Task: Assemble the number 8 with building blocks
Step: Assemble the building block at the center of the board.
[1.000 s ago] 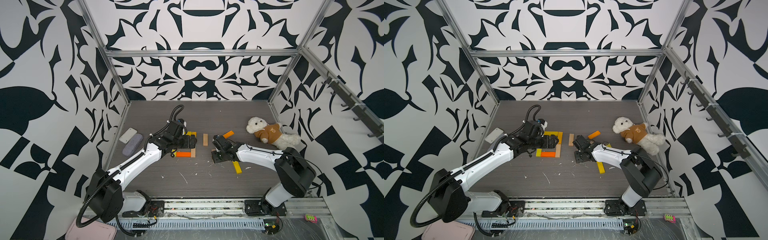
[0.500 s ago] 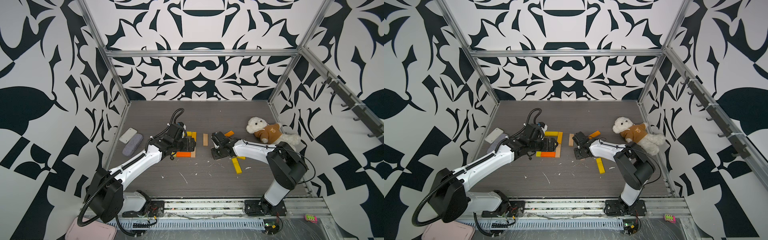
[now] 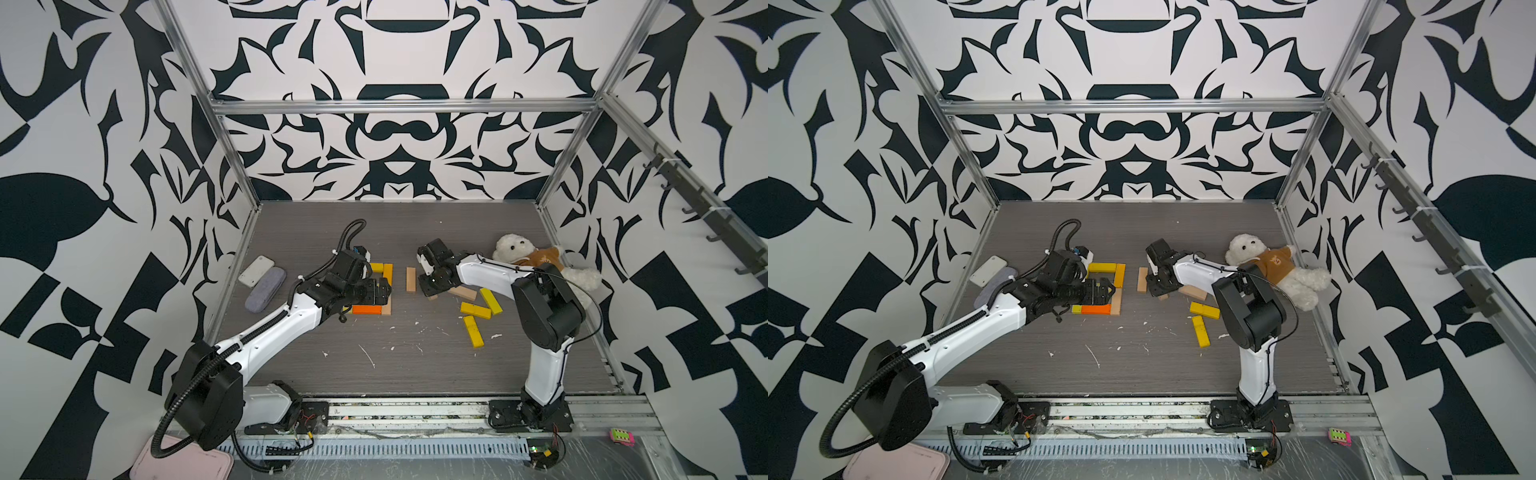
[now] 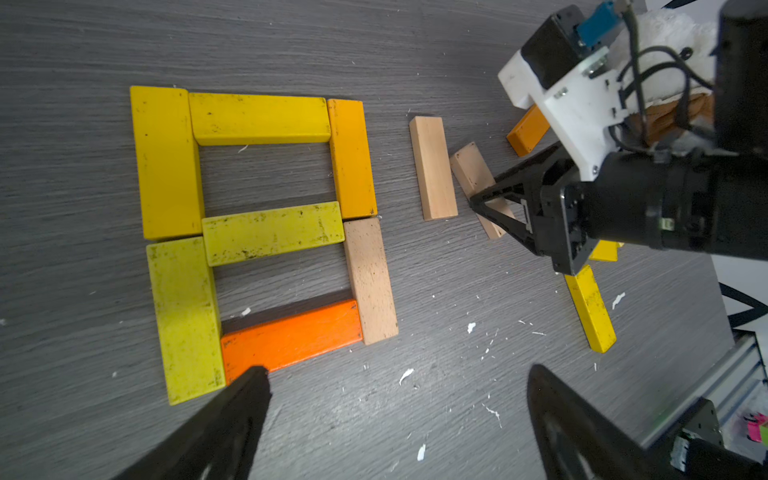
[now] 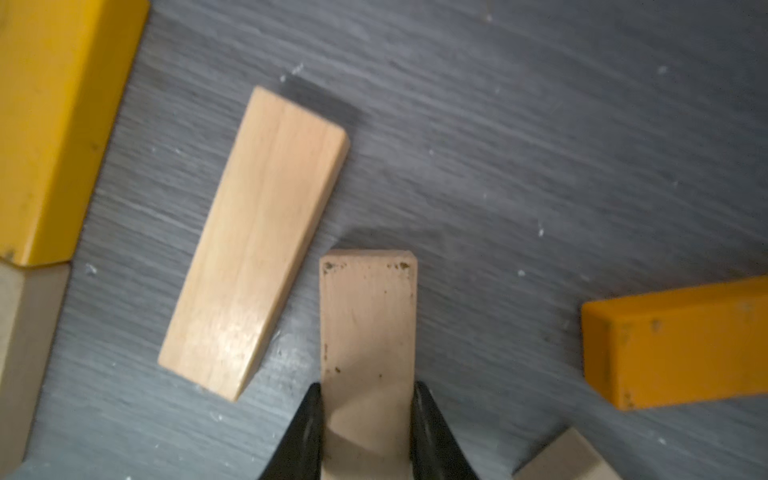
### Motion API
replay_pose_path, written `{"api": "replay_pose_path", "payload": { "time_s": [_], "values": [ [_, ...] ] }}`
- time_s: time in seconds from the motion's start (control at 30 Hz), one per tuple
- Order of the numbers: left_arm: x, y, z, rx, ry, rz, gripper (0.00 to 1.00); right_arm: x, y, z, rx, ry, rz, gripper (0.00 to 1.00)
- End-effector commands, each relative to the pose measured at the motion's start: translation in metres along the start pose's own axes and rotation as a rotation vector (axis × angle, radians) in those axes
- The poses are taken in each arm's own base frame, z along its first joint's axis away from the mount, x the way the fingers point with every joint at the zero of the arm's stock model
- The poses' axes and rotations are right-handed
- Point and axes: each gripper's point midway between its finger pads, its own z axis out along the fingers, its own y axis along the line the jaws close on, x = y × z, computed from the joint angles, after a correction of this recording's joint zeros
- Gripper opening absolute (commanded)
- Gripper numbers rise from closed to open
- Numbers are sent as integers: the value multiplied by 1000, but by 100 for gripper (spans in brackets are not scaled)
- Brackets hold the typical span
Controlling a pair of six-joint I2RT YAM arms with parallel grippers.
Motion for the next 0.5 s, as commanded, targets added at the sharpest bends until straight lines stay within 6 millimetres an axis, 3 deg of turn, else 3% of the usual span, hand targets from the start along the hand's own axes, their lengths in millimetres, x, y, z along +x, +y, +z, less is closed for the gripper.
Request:
{"api": "replay_pose_path", "payload": {
  "time_s": [0.0,0.17,0.47],
  "values": [
    [-3,-2,-11,16,-29,-2,99,-10,0,-4,-18,7,-42,21],
    [-1,-1,-9,16,-24,-6,99,-9,-4,-5,10,6,-44,35],
    [-1,-9,4,65,-5,-21,99,23,-12,-23,35,5,25,53]
  ]
}}
